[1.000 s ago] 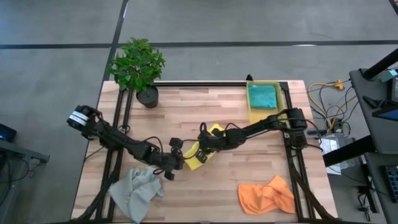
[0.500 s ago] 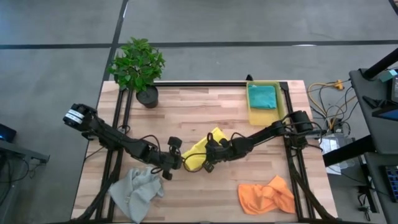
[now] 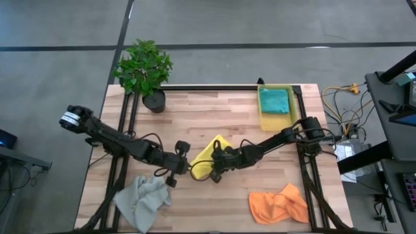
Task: Fold microfiber towels
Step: Fold the yellow microfiber towel
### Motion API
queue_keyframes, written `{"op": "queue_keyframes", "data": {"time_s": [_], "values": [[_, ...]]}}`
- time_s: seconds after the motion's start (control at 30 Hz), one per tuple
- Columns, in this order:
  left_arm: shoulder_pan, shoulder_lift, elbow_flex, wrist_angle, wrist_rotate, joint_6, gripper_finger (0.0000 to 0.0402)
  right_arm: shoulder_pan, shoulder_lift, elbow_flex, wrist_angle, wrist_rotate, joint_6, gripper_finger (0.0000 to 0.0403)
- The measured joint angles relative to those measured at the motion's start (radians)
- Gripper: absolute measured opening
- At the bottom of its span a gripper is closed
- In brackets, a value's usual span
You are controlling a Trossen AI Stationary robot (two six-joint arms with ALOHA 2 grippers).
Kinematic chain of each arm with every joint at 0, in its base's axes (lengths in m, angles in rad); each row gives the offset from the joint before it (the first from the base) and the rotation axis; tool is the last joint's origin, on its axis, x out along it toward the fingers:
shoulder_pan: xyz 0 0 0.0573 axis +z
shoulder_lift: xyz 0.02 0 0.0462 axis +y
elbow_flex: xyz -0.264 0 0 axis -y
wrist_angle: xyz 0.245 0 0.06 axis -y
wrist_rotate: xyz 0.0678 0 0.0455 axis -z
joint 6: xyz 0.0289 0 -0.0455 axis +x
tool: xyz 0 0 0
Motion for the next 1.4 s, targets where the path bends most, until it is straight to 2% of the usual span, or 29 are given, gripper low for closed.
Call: {"op": "queue_keyframes", "data": {"time_s": [0.23,0.43,0.67,0.87,1.03,1.17,1.4], "values": [[0.069,0.027,0.065,-0.017,0.114,-0.004,0.0000,0.008,0.026,0.038,0.006,-0.033,-0.061,0.0008],[0.167,0.071,0.124,-0.112,0.248,-0.068,0.0000,0.040,0.053,0.071,0.011,-0.029,-0.110,0.0008],[0.199,0.116,0.192,-0.220,0.305,-0.080,0.0000,0.101,-0.040,0.074,-0.096,0.160,-0.180,0.0009],[0.201,0.115,0.199,-0.236,0.358,-0.089,0.0000,0.162,-0.160,0.056,-0.216,0.223,-0.205,0.0009],[0.207,0.118,0.202,-0.222,0.370,-0.143,0.0000,0.232,-0.243,0.030,-0.280,0.323,-0.117,0.0009],[0.242,0.151,0.236,-0.221,0.431,-0.203,0.0000,0.282,-0.286,-0.005,-0.293,0.399,0.012,0.0009],[0.329,0.273,0.369,-0.227,0.459,-0.235,0.0000,0.328,-0.297,-0.018,-0.292,0.417,0.115,0.0009]]}}
